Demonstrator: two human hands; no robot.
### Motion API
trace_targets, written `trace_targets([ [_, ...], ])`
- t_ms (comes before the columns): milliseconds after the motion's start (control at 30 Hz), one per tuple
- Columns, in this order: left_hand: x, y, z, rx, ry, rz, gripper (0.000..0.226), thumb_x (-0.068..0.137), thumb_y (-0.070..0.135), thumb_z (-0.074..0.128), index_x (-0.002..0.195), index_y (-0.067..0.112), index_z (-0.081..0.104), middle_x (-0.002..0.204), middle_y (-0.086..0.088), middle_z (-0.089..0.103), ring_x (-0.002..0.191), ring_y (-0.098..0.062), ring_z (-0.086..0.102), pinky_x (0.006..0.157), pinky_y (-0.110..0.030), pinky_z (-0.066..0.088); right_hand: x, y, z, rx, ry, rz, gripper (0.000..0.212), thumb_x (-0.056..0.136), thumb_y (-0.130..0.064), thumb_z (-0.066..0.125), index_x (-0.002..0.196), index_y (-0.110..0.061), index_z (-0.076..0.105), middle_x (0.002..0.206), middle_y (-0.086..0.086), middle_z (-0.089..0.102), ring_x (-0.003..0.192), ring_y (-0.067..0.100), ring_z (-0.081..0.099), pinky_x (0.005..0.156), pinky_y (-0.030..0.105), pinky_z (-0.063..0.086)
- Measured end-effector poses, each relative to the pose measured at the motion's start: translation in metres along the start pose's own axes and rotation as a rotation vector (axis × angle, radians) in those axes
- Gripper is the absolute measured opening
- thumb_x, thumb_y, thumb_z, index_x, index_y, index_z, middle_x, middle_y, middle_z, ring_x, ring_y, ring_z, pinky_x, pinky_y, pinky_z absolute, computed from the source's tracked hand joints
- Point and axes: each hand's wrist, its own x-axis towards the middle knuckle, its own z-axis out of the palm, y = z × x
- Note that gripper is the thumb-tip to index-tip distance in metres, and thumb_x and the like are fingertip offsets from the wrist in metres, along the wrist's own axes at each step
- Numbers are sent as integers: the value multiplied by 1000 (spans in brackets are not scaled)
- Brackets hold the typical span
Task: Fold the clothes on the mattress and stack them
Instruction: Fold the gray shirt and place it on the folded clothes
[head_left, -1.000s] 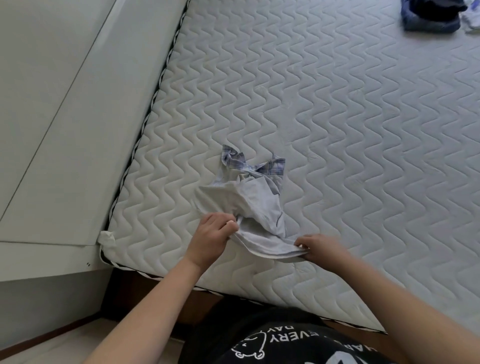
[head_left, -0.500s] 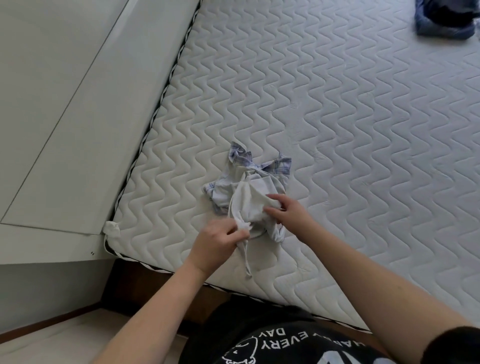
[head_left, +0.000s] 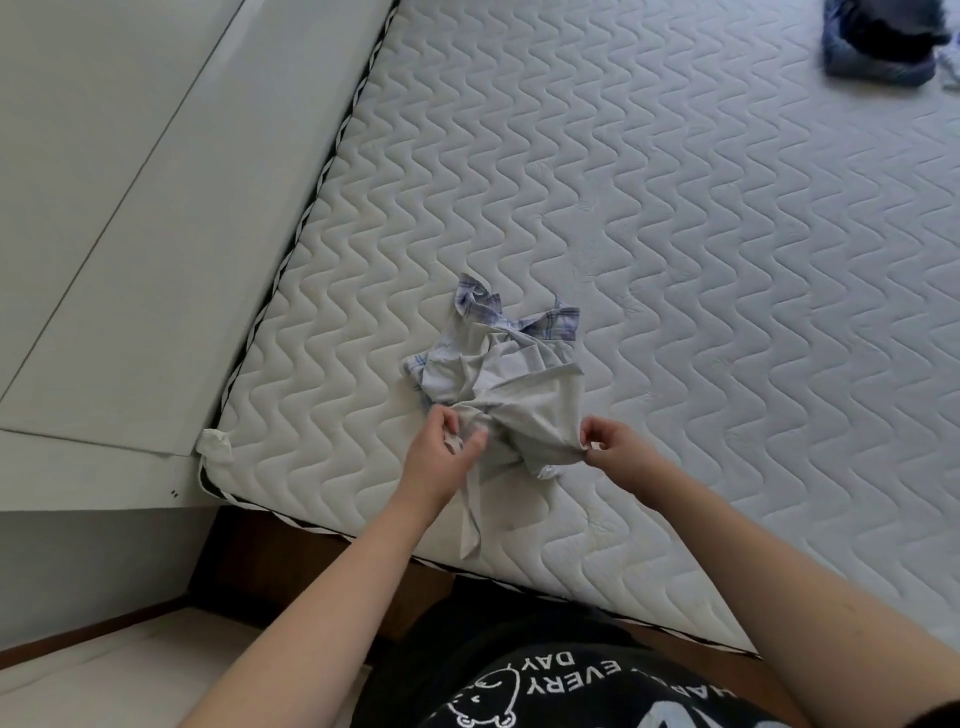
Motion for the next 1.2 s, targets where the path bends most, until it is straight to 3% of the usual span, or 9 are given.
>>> trace_targets([
  [167, 7, 11, 8, 145, 57, 152, 35, 77, -4, 53, 86, 25, 36, 68, 6, 39, 55, -4, 40, 51, -24, 26, -7, 7, 1, 330, -103, 90, 25, 65, -12, 64, 88, -19, 57, 88, -3, 60, 80, 14, 54, 69, 22, 43],
  [300, 11, 18, 4, 245, -89, 264, 45, 82, 0, 49, 96, 40, 34, 75, -14, 52, 54, -11, 43, 52, -21, 32, 7, 13, -2, 520, 6, 176, 62, 87, -40, 68, 142, -29, 41, 134, 0, 52, 124, 21, 50, 110, 41, 35],
  [400, 12, 22, 0, 337, -197, 351, 40, 82, 6, 48, 100, 40, 36, 71, -14, 56, 58, -15, 49, 55, -27, 39, 14, 6, -2, 525, -43, 177, 99, 69, -60, 72, 151, -34, 24, 136, -2, 45, 129, 21, 46, 113, 43, 32],
  [467, 12, 25, 0, 388, -248, 393, 35, 82, 11, 47, 104, 35, 36, 73, -6, 62, 63, -16, 53, 56, -35, 41, 19, 0, 0, 562, -68, 159, 99, 70, -53, 75, 151, -33, 24, 137, 0, 46, 128, 22, 49, 106, 40, 39],
  [567, 11, 26, -1, 458, -255, 444, 33, 81, 17, 48, 108, 32, 36, 71, 10, 61, 74, -18, 59, 56, -33, 42, 22, -8, 1, 565, -78, 119, 64, 80, -30, 77, 134, -13, 49, 125, 6, 65, 110, 21, 66, 90, 34, 55],
  [833, 22, 20, -23, 760, -233, 435, 49, 81, 22, 67, 122, 30, 43, 102, -3, 65, 86, -28, 62, 61, -30, 38, 7, -9, -37, 447, 66, -53, 12, 83, -11, 75, 93, -13, 70, 88, 2, 73, 90, 20, 66, 78, 29, 54],
  [967, 26, 15, -38, 866, -147, 367, 37, 85, 17, 62, 120, 26, 55, 98, -11, 67, 88, -36, 63, 64, -35, 42, -3, 0, -61, 78, 136, -150, 36, 79, 8, 68, 74, -28, 69, 77, -3, 64, 77, 16, 56, 73, 30, 44],
  [1100, 25, 21, -36, 905, -173, 412, 22, 88, 25, 57, 109, 22, 62, 96, -8, 69, 89, -35, 63, 64, -37, 43, -11, -1, -63, -62, 86, -163, 39, 81, 0, 69, 79, -39, 70, 73, -16, 65, 71, 5, 57, 69, 22, 45],
  [1200, 21, 30, -25, 935, -204, 450, 25, 95, 38, 51, 102, 18, 64, 95, -7, 70, 88, -33, 63, 61, -36, 37, -18, -4, -53, -32, 39, -114, 18, 81, -27, 78, 91, -39, 69, 81, -16, 68, 77, 4, 63, 69, 20, 51],
])
